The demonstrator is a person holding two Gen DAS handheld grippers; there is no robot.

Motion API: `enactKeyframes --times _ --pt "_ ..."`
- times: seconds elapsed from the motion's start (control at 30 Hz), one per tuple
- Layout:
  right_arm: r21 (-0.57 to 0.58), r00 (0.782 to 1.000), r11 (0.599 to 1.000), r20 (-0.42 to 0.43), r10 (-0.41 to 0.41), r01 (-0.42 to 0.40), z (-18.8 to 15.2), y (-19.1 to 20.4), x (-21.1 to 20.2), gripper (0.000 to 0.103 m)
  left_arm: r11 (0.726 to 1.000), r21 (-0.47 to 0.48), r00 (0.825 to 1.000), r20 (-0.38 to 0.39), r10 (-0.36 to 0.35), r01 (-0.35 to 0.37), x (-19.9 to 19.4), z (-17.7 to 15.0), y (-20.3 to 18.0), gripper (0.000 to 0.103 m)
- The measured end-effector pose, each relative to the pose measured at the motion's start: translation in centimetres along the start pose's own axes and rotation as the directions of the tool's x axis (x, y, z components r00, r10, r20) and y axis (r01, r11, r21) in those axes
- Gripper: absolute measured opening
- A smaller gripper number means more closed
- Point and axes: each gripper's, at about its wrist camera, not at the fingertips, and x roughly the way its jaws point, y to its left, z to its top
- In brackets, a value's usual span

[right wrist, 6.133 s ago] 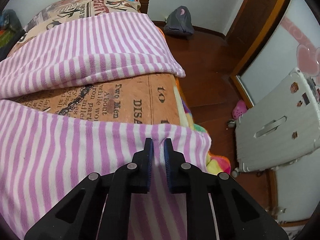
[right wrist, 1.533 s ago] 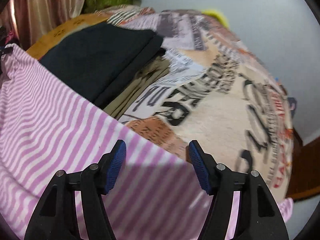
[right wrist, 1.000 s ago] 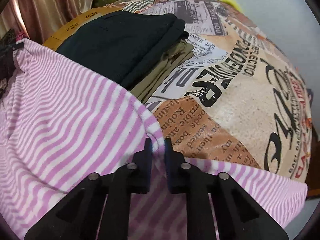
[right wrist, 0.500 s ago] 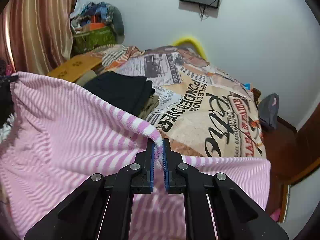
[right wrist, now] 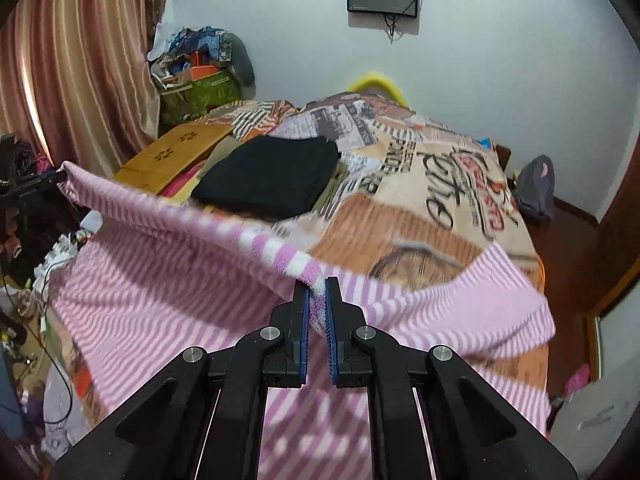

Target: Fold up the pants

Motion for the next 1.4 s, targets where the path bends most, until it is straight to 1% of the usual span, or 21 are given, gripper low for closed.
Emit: enactKeyframes --times 0.17,0.3,0.43,0.57,0.6,0.7,0.8,0.83,1.0,1.13,1.17,1.23,1.3,1.4 --pt "0.042 1.000 0.999 -0.018 0.019 -0.018 -3.2 1.5 -1.4 0.007 1.000 -0.014 1.000 0.001 -0.012 0.012 -1.2 -4.0 0.4 0.021" --pt "0.050 0.999 0.998 -0.026 0.032 -0.031 -4.5 2.7 -2.4 0.007 0.998 -0.057 1.000 0.000 0.014 -0.014 -1.8 -6.8 1.7 0.021" --pt "0.079 0.998 0.995 -0.029 0.057 -0.054 -5.4 3.6 -2.7 0.007 0.995 -0.095 0.999 -0.053 0.006 -0.011 -1.2 -9.6 2.5 0.021" --pt "0.092 0.996 0.993 -0.053 0.073 -0.068 -7.0 4.1 -2.0 0.007 0.995 -0.099 0.995 -0.098 -0.005 -0.005 -1.0 -11.8 2.6 0.021" --pt "0.091 0.995 0.994 -0.062 0.073 -0.067 -7.4 4.2 -1.9 0.007 0.996 -0.092 0.993 -0.116 -0.005 -0.006 -0.9 -12.5 2.4 0.021" --pt "0.108 0.991 0.992 -0.102 0.083 -0.072 -8.6 4.0 -0.9 0.007 0.997 -0.062 0.983 -0.179 0.032 -0.044 -0.3 -13.9 2.0 0.021" --pt "0.126 0.987 0.989 -0.128 0.096 -0.080 -9.7 4.0 -0.4 0.008 0.995 -0.082 0.974 -0.222 0.038 -0.058 -0.2 -15.0 2.5 0.021" --pt "0.127 0.985 0.988 -0.138 0.101 -0.083 -10.1 3.9 -0.2 0.011 0.994 -0.097 0.973 -0.228 0.036 -0.059 -0.4 -15.2 2.8 0.021" --pt "0.117 0.983 0.989 -0.147 0.107 -0.090 -10.6 4.1 -0.7 0.013 0.988 -0.136 0.974 -0.220 0.045 -0.077 -2.1 -14.4 3.6 0.021" --pt "0.122 0.982 0.988 -0.155 0.110 -0.091 -10.9 3.8 -1.5 0.019 0.984 -0.162 0.982 -0.183 0.039 -0.069 -4.0 -11.9 3.0 0.021" --pt "0.131 0.983 0.988 -0.152 0.099 -0.079 -10.9 3.5 -1.9 0.025 0.984 -0.166 0.984 -0.175 0.035 -0.064 -4.5 -10.9 2.6 0.022" --pt "0.145 0.986 0.988 -0.144 0.081 -0.060 -10.7 2.8 -2.6 0.036 0.986 -0.154 0.986 -0.165 0.031 -0.057 -4.9 -9.2 1.2 0.031" --pt "0.152 0.991 0.987 -0.115 0.068 -0.050 -10.5 2.1 -3.4 0.038 0.989 -0.138 0.988 -0.152 0.033 -0.054 -5.1 -7.8 -0.2 0.036" --pt "0.164 0.997 0.986 -0.072 0.034 -0.022 -9.8 0.4 -5.1 0.038 0.993 -0.114 0.991 -0.131 -0.007 -0.008 -5.1 -5.2 -3.5 0.037"
